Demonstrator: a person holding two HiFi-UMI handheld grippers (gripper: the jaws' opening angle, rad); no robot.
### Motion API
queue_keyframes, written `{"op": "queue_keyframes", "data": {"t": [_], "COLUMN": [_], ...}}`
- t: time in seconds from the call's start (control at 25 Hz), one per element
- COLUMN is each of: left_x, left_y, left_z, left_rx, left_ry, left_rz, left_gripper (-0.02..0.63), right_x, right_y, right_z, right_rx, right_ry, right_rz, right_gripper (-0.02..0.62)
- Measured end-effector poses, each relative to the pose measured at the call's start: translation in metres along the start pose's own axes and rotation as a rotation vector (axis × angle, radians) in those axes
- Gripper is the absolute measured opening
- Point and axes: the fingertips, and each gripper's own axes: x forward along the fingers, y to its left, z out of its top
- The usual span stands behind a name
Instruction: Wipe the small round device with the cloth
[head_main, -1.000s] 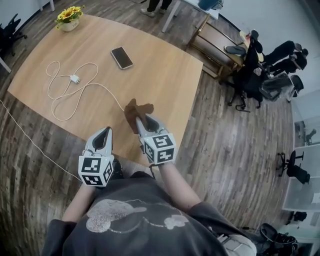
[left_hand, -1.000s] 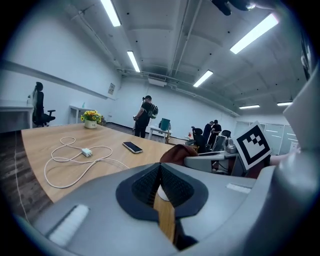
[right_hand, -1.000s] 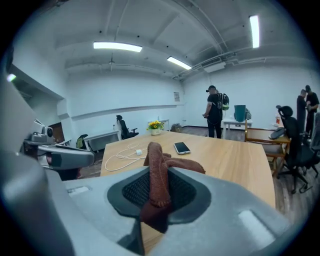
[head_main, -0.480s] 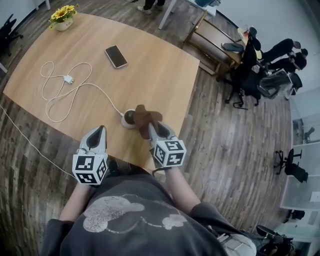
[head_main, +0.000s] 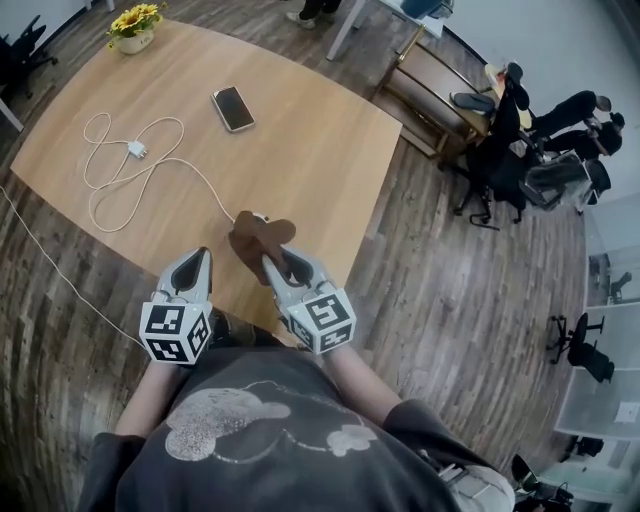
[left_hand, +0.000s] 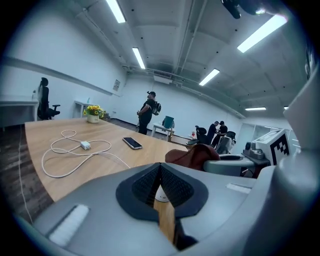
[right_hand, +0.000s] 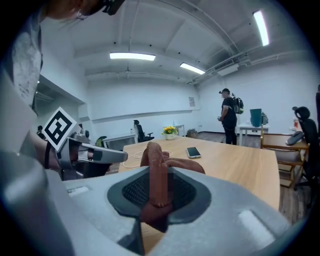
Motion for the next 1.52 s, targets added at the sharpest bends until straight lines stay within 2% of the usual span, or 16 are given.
{"op": "queue_keyframes", "data": {"t": [0.2,0.48,0.72,0.84,1.08,1.28,1.4,1.52], "left_x": [-0.004,-0.007,-0.002,0.003,0.010,0.014,0.017,0.021], "left_y": [0.008,0.015,0.013,0.013,0.013,0.009,0.008,0.009], "left_z": [-0.011,-0.028,-0.043,-0.050,-0.064,-0.063,-0.054,-0.044], "left_rx": [0.010,0.011,0.018,0.026,0.014,0.018,0.023,0.028], "left_ry": [0.026,0.075,0.093,0.102,0.124,0.120,0.103,0.082], "left_rz": [0.045,0.078,0.083,0.081,0.082,0.070,0.064,0.061], "left_gripper": [0.019,0.018,0.020,0.019,0.020,0.019,0.018,0.019], "right_x": [0.027,0.047,0.055,0.056,0.048,0.026,0.002,-0.020], "right_y": [0.018,0.014,0.008,0.005,0.003,0.004,-0.003,-0.010], "right_z": [-0.024,-0.066,-0.102,-0.111,-0.120,-0.122,-0.108,-0.071], "right_rx": [-0.003,0.022,0.128,0.145,0.172,0.149,0.123,0.125], "right_ry": [0.069,0.192,0.282,0.303,0.325,0.339,0.285,0.157], "right_rz": [0.085,0.092,0.078,0.074,0.077,0.101,0.101,0.113], "right_gripper": [0.071,0.071,0.071,0.071,0.071,0.071,0.071,0.071]}}
